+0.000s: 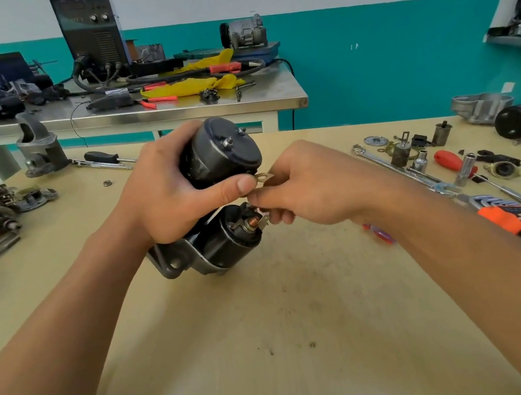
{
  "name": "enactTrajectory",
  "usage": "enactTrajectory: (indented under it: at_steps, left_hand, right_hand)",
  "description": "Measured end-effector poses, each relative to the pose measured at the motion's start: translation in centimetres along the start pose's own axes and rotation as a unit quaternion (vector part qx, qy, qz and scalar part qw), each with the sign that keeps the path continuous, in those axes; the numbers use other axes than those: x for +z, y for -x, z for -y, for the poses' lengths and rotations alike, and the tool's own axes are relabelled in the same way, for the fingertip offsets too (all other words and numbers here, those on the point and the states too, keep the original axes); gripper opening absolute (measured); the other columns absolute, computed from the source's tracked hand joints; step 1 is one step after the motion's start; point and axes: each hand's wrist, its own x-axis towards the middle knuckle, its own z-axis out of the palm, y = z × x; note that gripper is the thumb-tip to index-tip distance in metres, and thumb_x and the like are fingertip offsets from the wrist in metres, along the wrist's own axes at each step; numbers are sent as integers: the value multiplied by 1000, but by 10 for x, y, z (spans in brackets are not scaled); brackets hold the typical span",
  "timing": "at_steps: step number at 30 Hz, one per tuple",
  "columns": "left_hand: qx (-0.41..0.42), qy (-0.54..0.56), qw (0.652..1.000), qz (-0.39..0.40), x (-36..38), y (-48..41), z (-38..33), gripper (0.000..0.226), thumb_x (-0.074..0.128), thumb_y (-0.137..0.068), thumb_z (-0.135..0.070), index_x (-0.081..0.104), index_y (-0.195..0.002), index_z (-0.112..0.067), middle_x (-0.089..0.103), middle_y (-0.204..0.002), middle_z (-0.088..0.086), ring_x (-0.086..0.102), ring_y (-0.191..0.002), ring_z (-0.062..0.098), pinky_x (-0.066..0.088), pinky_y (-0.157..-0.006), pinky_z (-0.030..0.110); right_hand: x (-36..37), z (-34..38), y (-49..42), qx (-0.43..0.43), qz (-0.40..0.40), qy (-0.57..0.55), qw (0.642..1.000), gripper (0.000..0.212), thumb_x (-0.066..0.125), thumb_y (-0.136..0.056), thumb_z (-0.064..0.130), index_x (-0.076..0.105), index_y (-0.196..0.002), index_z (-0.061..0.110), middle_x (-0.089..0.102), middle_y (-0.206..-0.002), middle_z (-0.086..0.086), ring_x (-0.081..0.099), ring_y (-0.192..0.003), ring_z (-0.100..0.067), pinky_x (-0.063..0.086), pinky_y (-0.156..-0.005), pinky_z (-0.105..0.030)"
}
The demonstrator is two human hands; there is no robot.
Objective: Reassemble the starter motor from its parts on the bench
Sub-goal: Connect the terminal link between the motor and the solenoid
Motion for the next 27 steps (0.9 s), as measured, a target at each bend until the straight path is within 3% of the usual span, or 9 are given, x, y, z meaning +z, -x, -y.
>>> enactTrajectory:
  at_steps: [1, 4, 7, 10, 11, 16, 19, 21, 27]
  left_hand:
    - [1, 1, 1000, -1, 0, 0, 0, 78, 65, -70, -78, 59, -122, -20, 70, -103, -4, 67, -93, 16, 55, -83, 33]
    - [4, -2, 1000, -1, 0, 0, 1, 78, 65, -70, -78, 58, -122, -21, 70, -103, -6, 66, -93, 15, 54, -82, 30]
    - [0, -2, 1000, 1, 0, 0, 1, 77, 66, -70, -77, 59, -121, -20, 70, -103, -2, 66, -92, 17, 54, -81, 34]
    - [5, 3, 1000, -1, 0, 0, 2, 72, 69, -70, -71, 58, -121, -22, 70, -103, -8, 66, -92, 12, 52, -80, 23]
    - [6, 3, 1000, -2, 0, 0, 2, 69, 71, -70, -66, 58, -121, -23, 69, -103, -9, 66, -92, 10, 52, -80, 21]
    - [4, -5, 1000, 0, 1, -1, 4, 63, 70, -71, -60, 58, -120, -23, 70, -102, -5, 66, -91, 13, 53, -79, 25]
    - [8, 3, 1000, -3, 1, -1, 4, 63, 71, -71, -59, 57, -121, -24, 68, -103, -13, 65, -92, 5, 49, -80, 14]
    - [11, 5, 1000, -4, 1, -1, 5, 62, 72, -71, -57, 57, -121, -24, 67, -103, -16, 64, -92, 2, 47, -80, 11]
    - [7, 2, 1000, -4, 1, -1, 6, 62, 72, -70, -60, 58, -119, -24, 69, -102, -10, 65, -91, 11, 50, -79, 19]
  right_hand:
    - [-2, 1, 1, -15, -1, -13, 1000, 9, 70, -90, 25, 75, -93, 19, 73, -85, 2, 67, -83, -13, 50, -73, -32]
    - [-9, 0, 1, -16, 7, -46, 999, 21, 73, -86, 21, 73, -108, 22, 71, -97, 5, 62, -90, -11, 46, -73, -29]
    - [-3, -1, 1, 12, 2, -10, 1000, 21, 66, -92, 36, 75, -94, 16, 74, -83, 1, 66, -77, -11, 50, -70, -30]
    - [-4, -1, 0, -17, 15, -42, 999, 12, 72, -88, 20, 75, -99, 18, 72, -86, 4, 63, -81, -10, 44, -72, -30]
    - [-7, -1, 1, -15, 20, -66, 997, 19, 74, -85, 18, 74, -104, 19, 71, -89, 6, 61, -84, -10, 43, -73, -30]
    - [-1, -5, -1, 21, -3, -19, 1000, 29, 65, -92, 43, 75, -86, 17, 72, -73, 4, 64, -69, -8, 45, -64, -27]
    - [0, -7, -2, -36, -18, 0, 999, 11, 69, -91, 30, 76, -91, 22, 71, -76, 7, 65, -72, -5, 45, -63, -23]
    - [-3, -8, -2, -76, -29, 21, 996, 11, 73, -88, 24, 76, -99, 25, 71, -81, 15, 65, -74, 1, 44, -62, -14]
    - [-7, -18, 2, -153, -68, 10, 986, 18, 77, -85, 14, 78, -99, 26, 72, -84, 16, 63, -82, 5, 44, -65, -1]
